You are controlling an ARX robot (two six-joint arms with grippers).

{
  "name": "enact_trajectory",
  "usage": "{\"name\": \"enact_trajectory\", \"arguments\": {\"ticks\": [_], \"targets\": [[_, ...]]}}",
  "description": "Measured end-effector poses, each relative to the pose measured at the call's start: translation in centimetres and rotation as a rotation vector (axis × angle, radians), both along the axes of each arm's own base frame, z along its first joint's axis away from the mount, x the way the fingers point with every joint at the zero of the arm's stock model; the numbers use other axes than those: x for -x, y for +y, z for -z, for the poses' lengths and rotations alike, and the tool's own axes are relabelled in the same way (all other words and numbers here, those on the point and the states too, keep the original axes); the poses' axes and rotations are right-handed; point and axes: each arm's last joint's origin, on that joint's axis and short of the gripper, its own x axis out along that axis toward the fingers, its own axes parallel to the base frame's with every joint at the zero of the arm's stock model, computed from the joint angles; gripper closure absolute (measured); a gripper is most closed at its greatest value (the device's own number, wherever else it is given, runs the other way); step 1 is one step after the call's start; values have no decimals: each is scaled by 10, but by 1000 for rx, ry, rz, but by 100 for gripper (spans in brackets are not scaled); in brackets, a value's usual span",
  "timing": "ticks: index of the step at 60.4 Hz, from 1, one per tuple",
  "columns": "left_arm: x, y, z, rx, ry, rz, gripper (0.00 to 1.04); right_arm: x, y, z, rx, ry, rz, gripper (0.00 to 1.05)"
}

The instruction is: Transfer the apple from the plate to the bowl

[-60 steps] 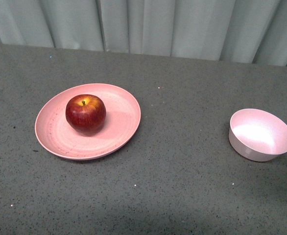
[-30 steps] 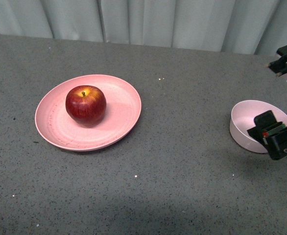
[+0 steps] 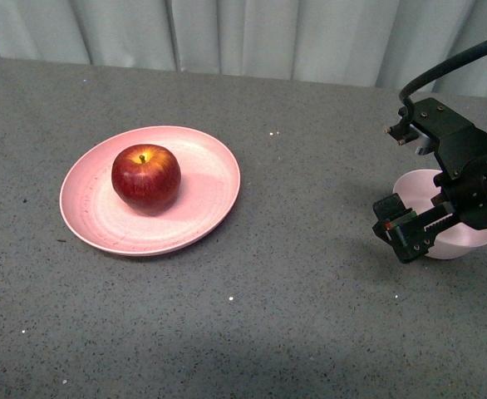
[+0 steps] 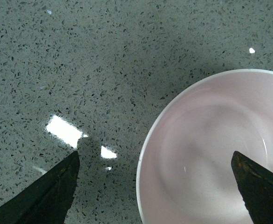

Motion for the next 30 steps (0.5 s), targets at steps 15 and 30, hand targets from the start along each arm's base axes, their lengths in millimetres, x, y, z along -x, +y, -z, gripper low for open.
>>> {"name": "enact_trajectory", "arguments": {"ticks": [15,30], "targets": [[0,0,0,0,0,0,7,-5,1,8,30,45,7,70],[0,0,0,0,0,0,7,-4,2,8,35,51,-1,104]]}}
